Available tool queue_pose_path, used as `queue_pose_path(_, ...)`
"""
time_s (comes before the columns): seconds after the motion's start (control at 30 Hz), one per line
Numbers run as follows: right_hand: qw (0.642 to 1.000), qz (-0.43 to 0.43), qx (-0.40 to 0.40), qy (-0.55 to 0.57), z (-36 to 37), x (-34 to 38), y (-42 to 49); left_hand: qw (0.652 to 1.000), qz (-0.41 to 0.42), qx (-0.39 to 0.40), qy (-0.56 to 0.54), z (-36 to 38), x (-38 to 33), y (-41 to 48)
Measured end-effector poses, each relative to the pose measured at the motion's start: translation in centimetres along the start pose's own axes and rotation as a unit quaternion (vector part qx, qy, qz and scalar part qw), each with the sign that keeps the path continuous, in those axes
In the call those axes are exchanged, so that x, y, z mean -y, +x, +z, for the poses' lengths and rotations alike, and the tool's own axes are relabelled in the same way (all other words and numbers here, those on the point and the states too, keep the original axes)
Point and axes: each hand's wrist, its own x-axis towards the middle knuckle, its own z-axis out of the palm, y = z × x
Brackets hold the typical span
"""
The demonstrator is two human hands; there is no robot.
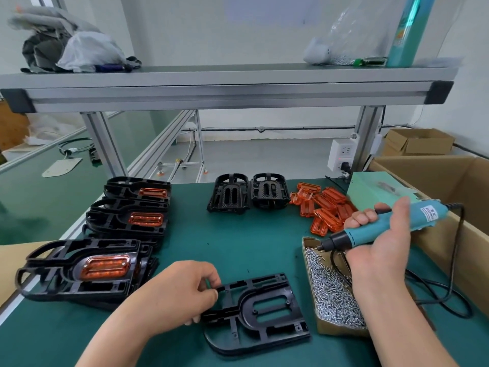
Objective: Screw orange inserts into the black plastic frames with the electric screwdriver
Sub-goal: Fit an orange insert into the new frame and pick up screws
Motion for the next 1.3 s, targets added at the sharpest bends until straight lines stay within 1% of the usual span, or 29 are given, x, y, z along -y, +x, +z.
queue_pose_path(0.07,1.0,-0.003,0.002,-0.005,0.0,-0.1,0.0,1.0,0.005,-0.018,0.025,0.1,0.0,0.0)
queue_pose_path(0.1,1.0,-0.002,0.003,-0.005,0.0,-0.1,0.1,0.998,0.008,-0.039,0.04,0.2,-0.1,0.0)
queue_pose_path(0.17,1.0,0.0,0.004,-0.003,-0.1,-0.2,0.1,0.99,0.019,-0.114,0.082,0.6,-0.7,0.2)
queue_pose_path(0.23,1.0,0.005,0.003,-0.004,-0.1,-0.4,0.1,0.972,0.062,-0.205,0.097,1.3,-2.0,0.4)
queue_pose_path(0.3,1.0,0.01,0.001,-0.002,0.0,-0.5,0.2,0.954,0.142,-0.255,0.07,2.3,-3.9,0.6)
queue_pose_path(0.37,1.0,0.013,-0.002,-0.001,0.1,-0.6,0.2,0.94,0.218,-0.254,0.072,3.5,-6.1,0.8)
queue_pose_path(0.47,1.0,0.012,-0.001,-0.006,0.2,-0.7,0.2,0.915,0.319,-0.218,0.112,5.8,-8.8,1.5)
queue_pose_path(0.57,1.0,0.012,0.003,-0.015,0.2,-1.0,0.2,0.882,0.377,-0.204,0.196,7.9,-10.3,2.3)
queue_pose_path(0.6,1.0,0.013,0.005,-0.017,0.2,-1.1,0.1,0.876,0.383,-0.186,0.227,8.2,-10.6,2.4)
queue_pose_path(0.7,1.0,0.015,0.009,-0.02,0.3,-1.1,0.0,0.857,0.38,-0.174,0.303,9.0,-11.2,2.8)
queue_pose_path(0.87,1.0,0.015,0.014,-0.017,0.3,-1.2,0.0,0.862,0.359,-0.116,0.339,9.6,-11.7,3.3)
queue_pose_path(0.9,1.0,0.014,0.018,-0.018,0.3,-1.3,-0.1,0.865,0.357,-0.101,0.339,9.7,-11.7,3.3)
queue_pose_path(1.0,0.999,0.013,0.026,-0.02,0.1,-1.4,-0.1,0.888,0.327,-0.046,0.32,9.4,-12.1,3.3)
queue_pose_path(1.07,0.999,0.016,0.032,-0.022,0.1,-1.5,0.0,0.889,0.334,-0.05,0.309,9.4,-12.7,3.2)
queue_pose_path(1.1,0.999,0.018,0.033,-0.023,0.2,-1.5,0.0,0.894,0.333,-0.088,0.285,9.7,-13.2,3.4)
queue_pose_path(1.13,0.999,0.019,0.034,-0.025,0.2,-1.6,0.0,0.907,0.308,-0.086,0.274,10.1,-13.4,3.8)
queue_pose_path(1.17,0.999,0.02,0.034,-0.026,0.2,-1.6,0.0,0.918,0.279,-0.063,0.276,10.1,-13.7,4.0)
queue_pose_path(1.3,0.999,0.019,0.035,-0.025,0.0,-1.5,0.0,0.929,0.24,-0.031,0.281,10.5,-14.0,4.6)
